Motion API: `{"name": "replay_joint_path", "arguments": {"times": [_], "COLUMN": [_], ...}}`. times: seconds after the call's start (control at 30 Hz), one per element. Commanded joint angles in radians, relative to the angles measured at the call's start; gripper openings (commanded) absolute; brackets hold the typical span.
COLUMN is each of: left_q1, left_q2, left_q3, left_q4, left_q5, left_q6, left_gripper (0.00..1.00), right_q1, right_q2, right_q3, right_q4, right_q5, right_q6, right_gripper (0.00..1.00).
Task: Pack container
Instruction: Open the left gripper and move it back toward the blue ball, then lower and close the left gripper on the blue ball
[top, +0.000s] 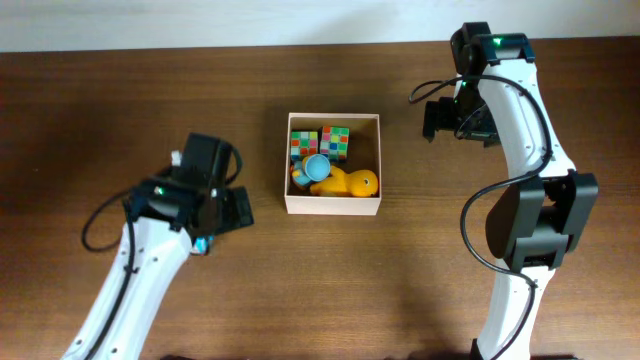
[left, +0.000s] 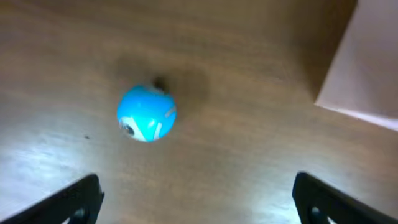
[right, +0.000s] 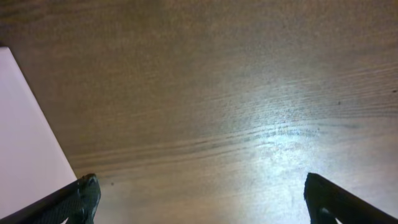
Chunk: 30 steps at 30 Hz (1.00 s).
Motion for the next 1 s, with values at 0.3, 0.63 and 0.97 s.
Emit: {"name": "replay_joint_path", "arguments": {"times": [0.3,0.63,0.97], "left_q1": [0.040,0.199,0.212], "left_q2": [-0.010,-0.010,-0.008], "left_q3": [-0.190,-0.191,-0.192], "left_q4": [0.164,0.162,0.163], "left_q5": [0.001,0.087,0.088], "left_q6": [-0.076,-0.025,-0.006], "left_gripper": [0.99,0.99,0.99], "right_q1": [-0.007,-0.007,-0.007], "right_q2": [0.005,0.005,0.005], "right_q3": [0.002,0.002,0.002], "right_q4": [0.020,0.021,0.029], "right_q5": [0.117,0.650,0.499], "right_q6": [0.004,0.005,0.008], "right_gripper": [0.99,0.99,0.99]}}
